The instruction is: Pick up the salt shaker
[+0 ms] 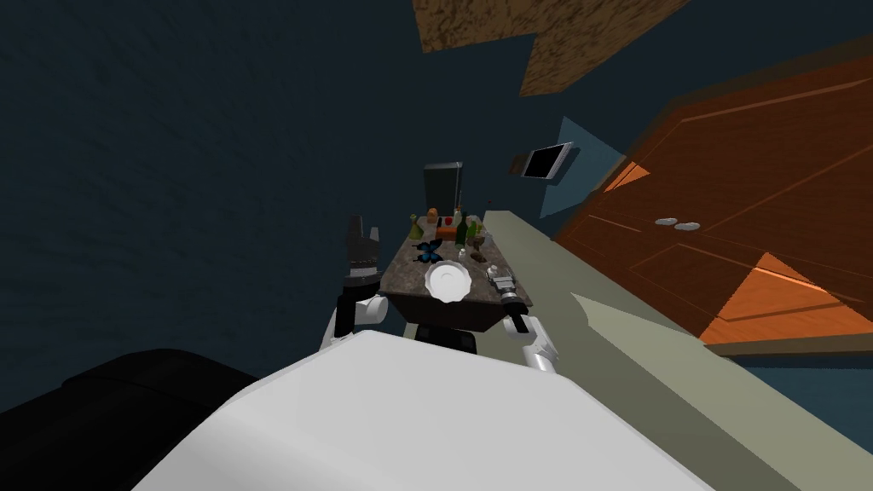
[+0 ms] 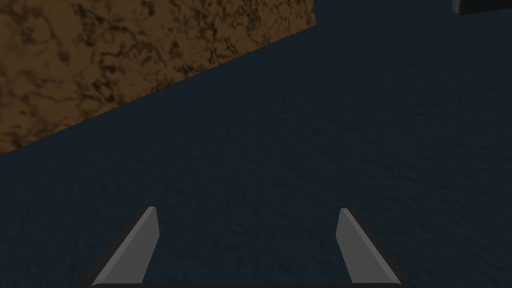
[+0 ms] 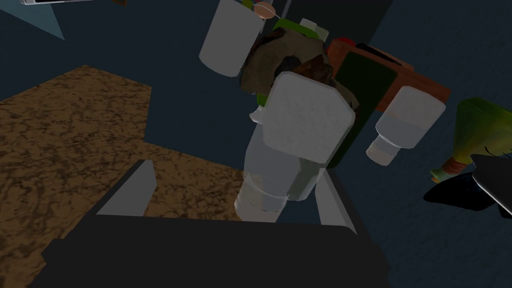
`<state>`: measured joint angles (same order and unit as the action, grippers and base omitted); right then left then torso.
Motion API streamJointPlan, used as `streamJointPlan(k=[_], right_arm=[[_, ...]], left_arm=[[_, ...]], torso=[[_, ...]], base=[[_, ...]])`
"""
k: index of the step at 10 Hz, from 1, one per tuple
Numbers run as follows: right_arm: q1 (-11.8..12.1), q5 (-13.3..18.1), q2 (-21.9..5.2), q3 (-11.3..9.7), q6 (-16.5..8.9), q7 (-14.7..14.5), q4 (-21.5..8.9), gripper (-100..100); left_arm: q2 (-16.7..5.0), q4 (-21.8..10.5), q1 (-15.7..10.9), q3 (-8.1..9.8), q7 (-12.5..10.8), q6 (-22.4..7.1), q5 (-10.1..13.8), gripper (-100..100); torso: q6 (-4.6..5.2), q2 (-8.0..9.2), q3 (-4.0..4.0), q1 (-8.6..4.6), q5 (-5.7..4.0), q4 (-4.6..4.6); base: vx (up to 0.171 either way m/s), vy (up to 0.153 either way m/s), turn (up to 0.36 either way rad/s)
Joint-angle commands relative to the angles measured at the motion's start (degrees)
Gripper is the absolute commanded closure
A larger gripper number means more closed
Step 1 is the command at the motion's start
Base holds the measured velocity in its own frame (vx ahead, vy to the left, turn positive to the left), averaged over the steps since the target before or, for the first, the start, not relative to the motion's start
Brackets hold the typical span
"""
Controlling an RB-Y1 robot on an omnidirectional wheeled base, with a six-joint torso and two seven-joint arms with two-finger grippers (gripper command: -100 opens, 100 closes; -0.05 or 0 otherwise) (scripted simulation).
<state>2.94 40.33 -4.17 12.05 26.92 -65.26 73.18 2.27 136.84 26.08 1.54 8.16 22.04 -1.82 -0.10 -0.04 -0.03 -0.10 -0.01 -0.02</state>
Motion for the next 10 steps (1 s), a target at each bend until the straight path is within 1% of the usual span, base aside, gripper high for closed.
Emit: streamJointPlan(k=[1,2,3,7,8,9,10], right_arm=[[-1.1,0.0,-0.6,-0.1,-1.6,0.7,0.3,-100],[-0.6,0.0,-0.4,-0.1,-0.8,0.3,0.2,-100],[-0.7,0.0,-0.4,-0.1,-1.0,0.5,0.2,100],[-0.7,0.0,-0.4,-0.1,-1.0,0.5,0.2,100],[-0.7,0.0,-0.4,-0.1,-1.0,0.5,0.2,0],[-0.7,0.0,-0.4,-0.1,-1.0,0.5,0.2,100],[-0.7,0.0,-0.4,-0.1,-1.0,0.5,0.2,0]], left_arm=[[0.0,0.0,0.0,0.00,0.0,0.0,0.0,0],[0.0,0.0,0.0,0.00,0.0,0.0,0.0,0],[0.0,0.0,0.0,0.00,0.0,0.0,0.0,0],[0.0,0.0,0.0,0.00,0.0,0.0,0.0,0],[0.0,0.0,0.0,0.00,0.0,0.0,0.0,0],[0.0,0.0,0.0,0.00,0.0,0.0,0.0,0],[0.0,0.0,0.0,0.00,0.0,0.0,0.0,0]], torso=[[0.00,0.00,0.00,0.00,0.00,0.00],[0.00,-0.05,-0.02,-0.08,0.01,0.02],[0.02,-0.04,-0.02,-0.07,0.00,0.01],[0.02,0.01,0.00,-0.04,0.00,0.00],[0.02,0.00,0.00,-0.04,0.00,0.00],[0.02,0.01,0.00,-0.03,0.00,0.00],[0.02,0.01,0.00,-0.03,0.00,0.00]], base=[[0.011,-0.015,0.044],[0.006,-0.009,0.024],[0.000,0.002,0.014],[0.000,0.000,0.000],[0.000,0.000,0.000],[0.000,0.000,0.000],[0.000,0.000,0.000]])
